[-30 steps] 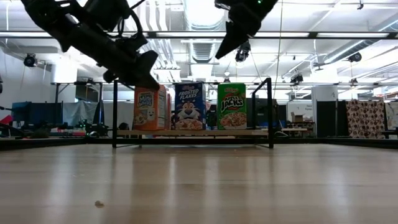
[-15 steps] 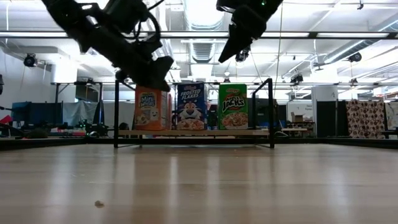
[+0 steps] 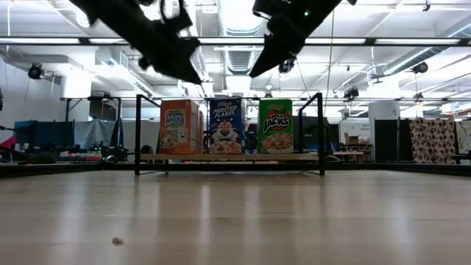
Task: Stack cereal on shelf
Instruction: Put the orange cereal box on the shelf
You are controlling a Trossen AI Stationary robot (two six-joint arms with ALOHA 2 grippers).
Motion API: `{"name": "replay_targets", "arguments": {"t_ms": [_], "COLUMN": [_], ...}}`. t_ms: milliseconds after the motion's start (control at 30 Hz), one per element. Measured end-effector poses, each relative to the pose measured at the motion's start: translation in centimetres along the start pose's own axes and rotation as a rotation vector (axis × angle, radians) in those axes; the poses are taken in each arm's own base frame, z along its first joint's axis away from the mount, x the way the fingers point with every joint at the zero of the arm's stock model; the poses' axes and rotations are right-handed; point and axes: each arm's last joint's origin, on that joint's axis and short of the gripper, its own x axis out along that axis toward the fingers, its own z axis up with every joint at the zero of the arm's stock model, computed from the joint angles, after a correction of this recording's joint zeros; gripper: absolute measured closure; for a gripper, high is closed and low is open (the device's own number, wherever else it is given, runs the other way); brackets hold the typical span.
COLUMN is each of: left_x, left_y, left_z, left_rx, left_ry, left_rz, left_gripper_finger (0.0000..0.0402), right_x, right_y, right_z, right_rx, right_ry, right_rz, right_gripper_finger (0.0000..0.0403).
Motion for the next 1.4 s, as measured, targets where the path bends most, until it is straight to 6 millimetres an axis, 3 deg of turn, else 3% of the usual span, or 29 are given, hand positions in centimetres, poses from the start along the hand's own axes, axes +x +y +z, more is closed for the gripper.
{"name": "replay_targets", "arguments": {"t_ms": [233, 367, 500, 800, 1133, 1400], "left_x": [-5.1, -7.3, -8.2, -6.9, -4.2, -2.4], "left_y": [1.9, 4.1, 5.8, 7.2, 8.8, 9.4], "left_z": [2.2, 1.8, 0.9, -1.2, -1.3, -1.7], "left_rx": [0.133, 0.18, 0.19, 0.223, 0.243, 0.24], "left_ry": [-0.025, -0.011, -0.013, 0.004, 0.031, 0.082], "left_rz": [-0.058, -0.057, -0.037, -0.053, -0.09, -0.066], "left_gripper_finger": [0.0401, 0.0401, 0.0401, 0.0401, 0.0401, 0.0401], "right_x": [0.7, 0.6, 1.2, 3.5, 9.5, 11.5], "right_y": [-1.3, -3.0, -5.0, -8.5, -9.4, -9.3], "right_z": [0.8, 1.5, 1.9, 2.9, 4.6, 4.7], "right_rx": [0.05, 0.09, 0.106, 0.1, 0.019, -0.012], "right_ry": [-0.165, -0.224, -0.287, -0.343, -0.341, -0.324], "right_rz": [-0.062, -0.087, -0.028, -0.007, 0.03, 0.032], "right_gripper_finger": [0.0393, 0.0394, 0.0394, 0.0394, 0.0394, 0.0394]}}
